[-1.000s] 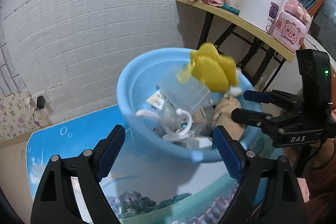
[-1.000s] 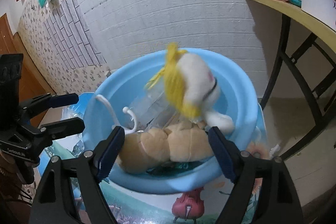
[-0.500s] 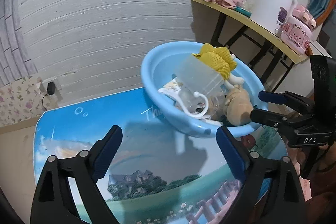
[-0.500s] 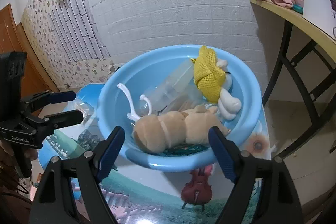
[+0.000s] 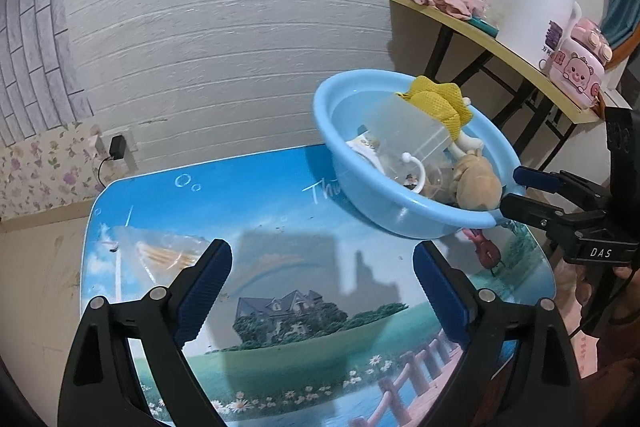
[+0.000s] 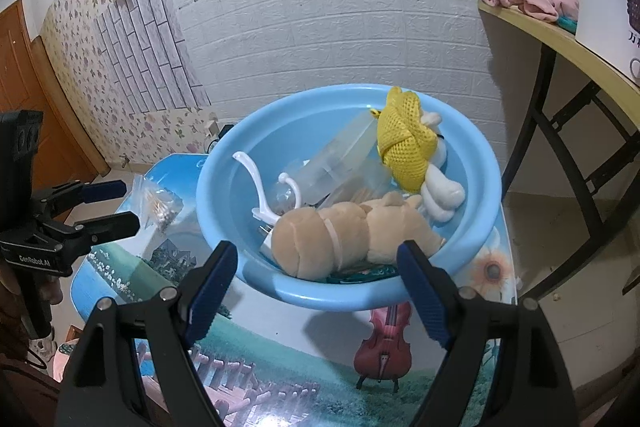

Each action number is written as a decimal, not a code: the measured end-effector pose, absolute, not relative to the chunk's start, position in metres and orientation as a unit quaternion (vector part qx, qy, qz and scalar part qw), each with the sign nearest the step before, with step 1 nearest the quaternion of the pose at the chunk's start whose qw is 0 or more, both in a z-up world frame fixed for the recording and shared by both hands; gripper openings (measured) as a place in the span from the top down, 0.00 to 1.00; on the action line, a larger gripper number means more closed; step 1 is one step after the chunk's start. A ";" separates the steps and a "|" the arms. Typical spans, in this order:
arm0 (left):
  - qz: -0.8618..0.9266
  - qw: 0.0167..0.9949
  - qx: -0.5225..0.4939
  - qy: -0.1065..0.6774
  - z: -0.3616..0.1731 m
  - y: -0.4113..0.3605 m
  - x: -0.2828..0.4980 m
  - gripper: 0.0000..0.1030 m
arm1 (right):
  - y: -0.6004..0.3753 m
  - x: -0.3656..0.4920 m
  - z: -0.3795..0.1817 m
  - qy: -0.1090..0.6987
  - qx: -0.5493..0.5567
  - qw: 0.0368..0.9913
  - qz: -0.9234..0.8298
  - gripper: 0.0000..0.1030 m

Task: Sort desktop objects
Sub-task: 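Withdraw both open grippers from the basin back over the table, then grasp the clear bag of cotton swabs with the left gripper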

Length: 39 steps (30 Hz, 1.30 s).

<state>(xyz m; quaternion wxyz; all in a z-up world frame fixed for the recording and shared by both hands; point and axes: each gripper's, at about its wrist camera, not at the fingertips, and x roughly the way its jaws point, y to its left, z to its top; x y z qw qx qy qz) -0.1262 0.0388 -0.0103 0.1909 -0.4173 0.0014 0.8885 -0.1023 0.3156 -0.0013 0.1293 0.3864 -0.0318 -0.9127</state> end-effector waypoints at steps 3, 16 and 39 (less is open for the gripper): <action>0.890 0.182 -0.417 -0.003 -0.012 0.031 -0.126 0.10 | 0.314 -0.102 -0.002 -0.028 0.385 0.126 -0.914 0.19; 0.892 0.126 -0.434 -0.014 -0.041 -0.009 -0.136 0.10 | 0.309 -0.103 -0.003 -0.023 0.383 0.116 -0.916 0.17; 0.875 0.078 -0.478 -0.002 -0.098 -0.049 -0.177 0.10 | 0.301 -0.121 -0.010 -0.023 0.400 0.094 -0.911 0.17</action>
